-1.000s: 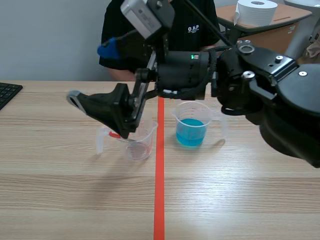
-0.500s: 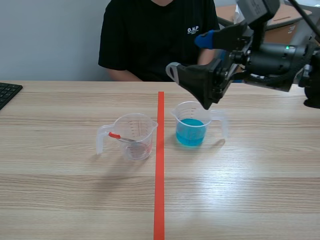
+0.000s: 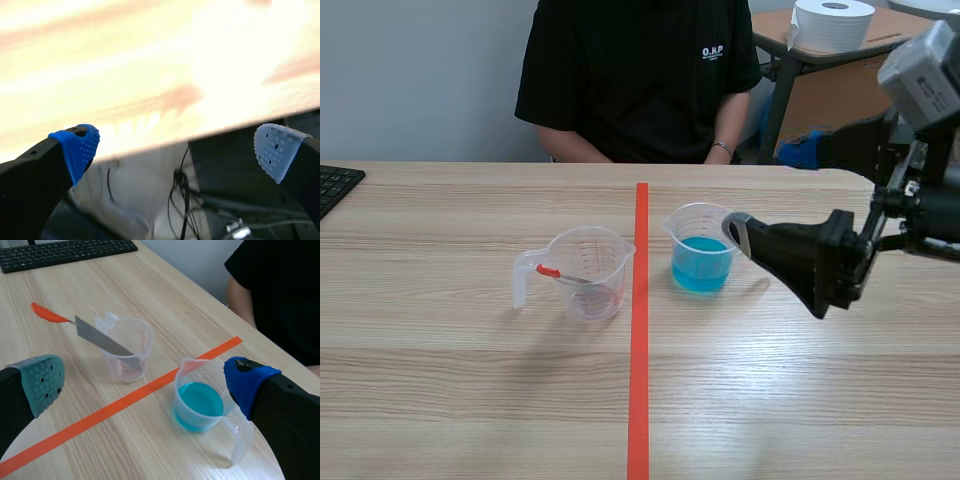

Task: Do the redox reaction experiment.

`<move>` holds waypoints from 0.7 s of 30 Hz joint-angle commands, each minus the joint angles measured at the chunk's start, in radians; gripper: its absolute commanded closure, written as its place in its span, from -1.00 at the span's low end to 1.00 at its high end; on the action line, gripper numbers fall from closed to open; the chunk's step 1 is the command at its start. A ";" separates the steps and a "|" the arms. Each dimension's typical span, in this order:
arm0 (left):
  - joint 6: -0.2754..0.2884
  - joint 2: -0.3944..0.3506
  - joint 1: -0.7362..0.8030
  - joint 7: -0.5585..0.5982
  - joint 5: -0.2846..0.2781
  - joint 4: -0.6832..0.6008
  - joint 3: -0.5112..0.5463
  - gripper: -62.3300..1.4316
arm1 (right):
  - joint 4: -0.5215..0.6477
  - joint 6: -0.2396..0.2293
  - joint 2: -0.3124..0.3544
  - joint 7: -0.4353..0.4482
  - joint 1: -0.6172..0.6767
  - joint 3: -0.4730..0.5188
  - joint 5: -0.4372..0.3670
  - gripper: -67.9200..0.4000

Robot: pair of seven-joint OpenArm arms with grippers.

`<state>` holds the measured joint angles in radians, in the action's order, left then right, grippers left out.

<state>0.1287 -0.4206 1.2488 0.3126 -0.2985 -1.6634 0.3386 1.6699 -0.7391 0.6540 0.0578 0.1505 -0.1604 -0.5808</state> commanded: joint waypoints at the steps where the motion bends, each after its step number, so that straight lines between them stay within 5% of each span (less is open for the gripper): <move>1: 0.020 0.017 -0.008 0.019 0.004 -0.023 0.016 -1.00 | 0.037 -0.006 0.008 0.018 0.026 0.037 -0.019 -1.00; 10: 0.051 0.108 -0.116 0.026 0.163 -0.158 0.058 -1.00 | 0.210 -0.002 0.008 0.015 0.276 0.131 -0.018 -1.00; 21: 0.169 0.161 -0.270 -0.128 0.189 -0.349 0.056 -1.00 | 0.367 0.032 0.008 0.015 0.483 0.243 -0.018 -1.00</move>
<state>0.2935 -0.2707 0.9741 0.1741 -0.1047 -2.0102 0.3996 2.0190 -0.7170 0.6544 0.0578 0.6365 0.0750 -0.5812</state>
